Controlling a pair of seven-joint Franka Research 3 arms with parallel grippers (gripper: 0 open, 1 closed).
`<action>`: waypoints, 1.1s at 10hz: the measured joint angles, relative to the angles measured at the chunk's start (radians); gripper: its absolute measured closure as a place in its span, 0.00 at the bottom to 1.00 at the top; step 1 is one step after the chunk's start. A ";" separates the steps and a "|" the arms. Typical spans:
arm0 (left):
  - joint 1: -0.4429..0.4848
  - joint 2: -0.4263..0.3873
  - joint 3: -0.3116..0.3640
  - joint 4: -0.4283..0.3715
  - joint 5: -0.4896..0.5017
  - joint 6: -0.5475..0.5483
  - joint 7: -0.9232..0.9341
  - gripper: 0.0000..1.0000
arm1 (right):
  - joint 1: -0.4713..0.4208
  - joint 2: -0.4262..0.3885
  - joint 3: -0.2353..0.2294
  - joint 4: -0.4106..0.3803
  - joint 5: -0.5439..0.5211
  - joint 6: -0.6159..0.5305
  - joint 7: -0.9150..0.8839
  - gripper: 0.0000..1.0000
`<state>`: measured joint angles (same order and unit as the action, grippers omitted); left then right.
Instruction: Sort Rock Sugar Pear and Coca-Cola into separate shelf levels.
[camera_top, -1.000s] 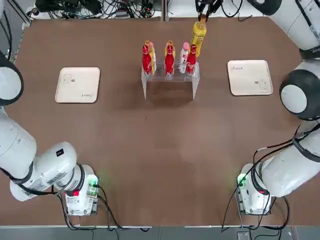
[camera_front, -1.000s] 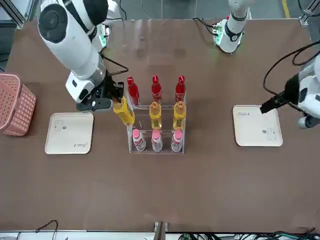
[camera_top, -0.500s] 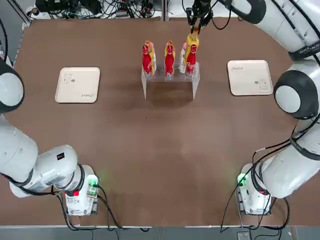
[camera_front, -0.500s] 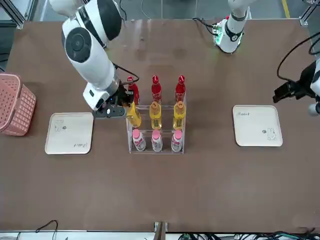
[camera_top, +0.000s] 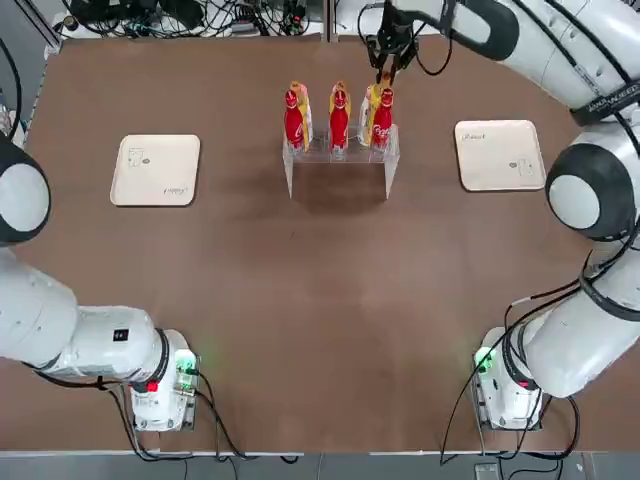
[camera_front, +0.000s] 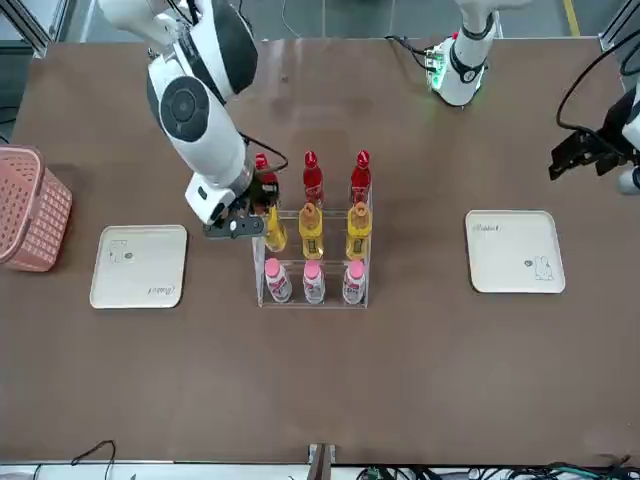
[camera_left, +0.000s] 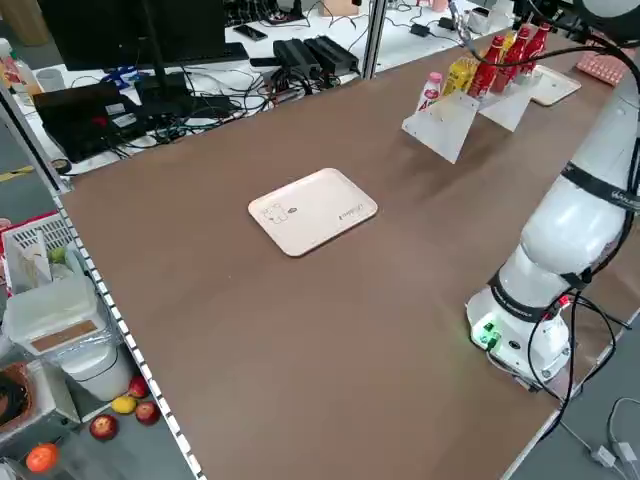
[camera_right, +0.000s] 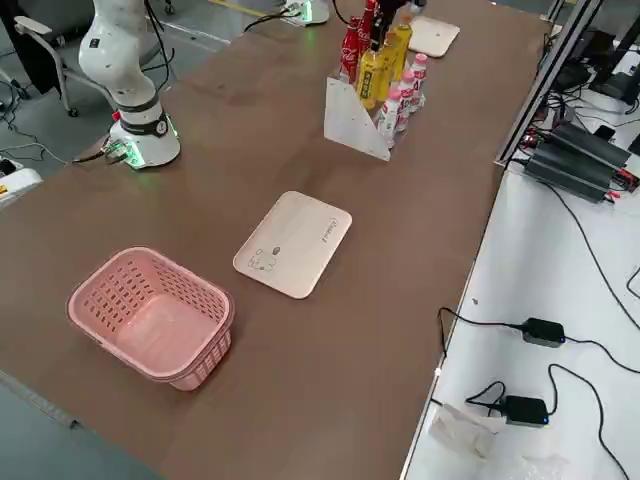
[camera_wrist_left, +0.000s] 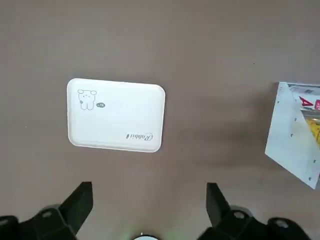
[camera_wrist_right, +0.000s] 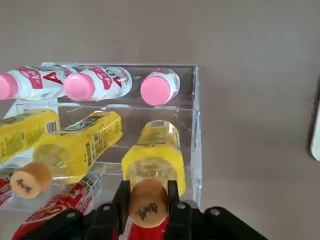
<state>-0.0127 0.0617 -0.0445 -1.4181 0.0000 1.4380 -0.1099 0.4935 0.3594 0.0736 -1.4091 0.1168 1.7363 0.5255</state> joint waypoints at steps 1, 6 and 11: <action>-0.011 0.000 0.002 -0.001 0.000 0.002 0.001 0.00 | -0.001 0.000 -0.001 -0.002 0.000 0.007 0.000 0.66; -0.023 0.001 0.007 0.000 0.000 0.026 -0.001 0.01 | -0.009 0.001 -0.006 -0.006 0.000 0.019 0.000 0.66; -0.023 0.001 0.008 0.000 0.000 0.082 0.000 0.00 | -0.014 0.003 -0.011 -0.022 0.000 0.028 0.000 0.66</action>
<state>-0.0353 0.0625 -0.0369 -1.4179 0.0000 1.5200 -0.1100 0.4797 0.3627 0.0626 -1.4312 0.1168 1.7639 0.5250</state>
